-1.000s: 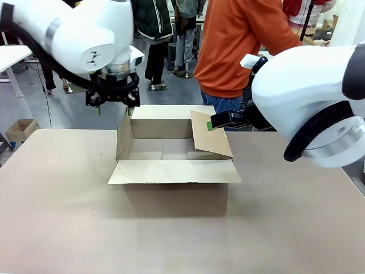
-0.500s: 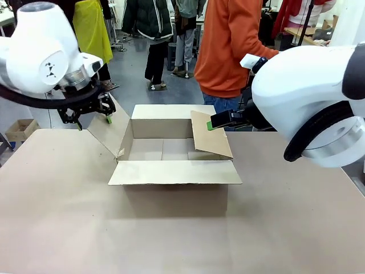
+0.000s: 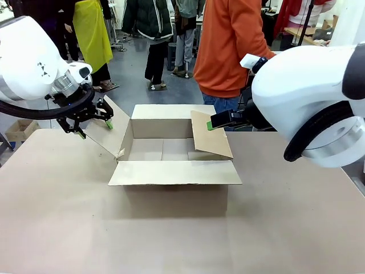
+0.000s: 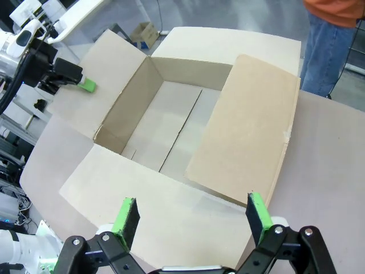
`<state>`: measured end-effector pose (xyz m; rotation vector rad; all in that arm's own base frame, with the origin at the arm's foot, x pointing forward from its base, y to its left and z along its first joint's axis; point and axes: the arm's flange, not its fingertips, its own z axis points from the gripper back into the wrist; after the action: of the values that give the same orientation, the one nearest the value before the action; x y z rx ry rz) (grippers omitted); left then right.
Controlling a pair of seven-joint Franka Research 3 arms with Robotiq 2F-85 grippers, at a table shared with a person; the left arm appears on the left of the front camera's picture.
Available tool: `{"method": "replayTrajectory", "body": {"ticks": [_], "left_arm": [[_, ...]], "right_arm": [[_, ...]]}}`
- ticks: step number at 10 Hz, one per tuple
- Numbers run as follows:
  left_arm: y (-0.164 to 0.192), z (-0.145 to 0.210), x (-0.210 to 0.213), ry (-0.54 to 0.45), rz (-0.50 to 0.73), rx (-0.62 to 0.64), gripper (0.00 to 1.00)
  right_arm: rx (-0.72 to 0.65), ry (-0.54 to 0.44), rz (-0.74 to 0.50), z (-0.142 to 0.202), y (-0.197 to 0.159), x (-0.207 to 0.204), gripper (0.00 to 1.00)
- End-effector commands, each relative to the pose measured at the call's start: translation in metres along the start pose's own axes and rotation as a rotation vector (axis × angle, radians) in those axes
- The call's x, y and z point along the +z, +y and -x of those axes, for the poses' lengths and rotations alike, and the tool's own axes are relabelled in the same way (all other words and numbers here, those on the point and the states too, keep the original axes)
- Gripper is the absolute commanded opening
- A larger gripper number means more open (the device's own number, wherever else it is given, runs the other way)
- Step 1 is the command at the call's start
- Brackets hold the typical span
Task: Pack the gift set into the box.
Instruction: Place both hands on the side flaps of the Package Box and spread them outward.
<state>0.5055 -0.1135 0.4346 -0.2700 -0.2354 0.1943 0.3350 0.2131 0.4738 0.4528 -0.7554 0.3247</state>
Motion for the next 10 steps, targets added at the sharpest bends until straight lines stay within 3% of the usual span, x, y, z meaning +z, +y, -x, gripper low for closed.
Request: {"method": "replayTrajectory", "body": {"ticks": [1, 2, 3, 5, 6, 7, 8, 9, 10], "left_arm": [[-0.005, 0.001, 0.003, -0.028, -0.055, 0.015, 1.0], [-0.005, 0.001, 0.003, -0.028, -0.055, 0.015, 1.0], [-0.005, 0.001, 0.003, -0.028, -0.055, 0.015, 1.0], [-0.005, 0.001, 0.003, -0.028, -0.055, 0.015, 1.0], [-0.005, 0.001, 0.003, -0.028, -0.055, 0.015, 1.0], [-0.005, 0.001, 0.003, -0.028, -0.055, 0.015, 1.0], [-0.005, 0.001, 0.003, -0.028, -0.055, 0.015, 1.0], [-0.005, 0.001, 0.003, -0.028, -0.055, 0.015, 1.0], [-0.005, 0.001, 0.003, -0.028, -0.055, 0.015, 1.0]], "right_arm": [[-0.001, 0.003, -0.008, -0.002, 0.0, 0.003, 1.0], [0.0, 0.0, 0.0, 0.0, 0.0, 0.0, 1.0], [0.016, 0.093, 0.103, -0.028, 0.013, -0.012, 1.0], [-0.036, 0.394, 0.236, -0.081, 0.031, -0.043, 1.0], [-0.029, 0.434, 0.279, -0.089, 0.035, -0.055, 1.0], [-0.029, 0.269, 0.311, -0.086, 0.035, -0.048, 1.0], [-0.031, 0.327, 0.269, -0.03, -0.008, -0.055, 1.0], [-0.031, 0.327, 0.269, -0.03, -0.008, -0.055, 1.0], [-0.029, 0.332, 0.339, -0.06, 0.003, -0.051, 1.0]]}}
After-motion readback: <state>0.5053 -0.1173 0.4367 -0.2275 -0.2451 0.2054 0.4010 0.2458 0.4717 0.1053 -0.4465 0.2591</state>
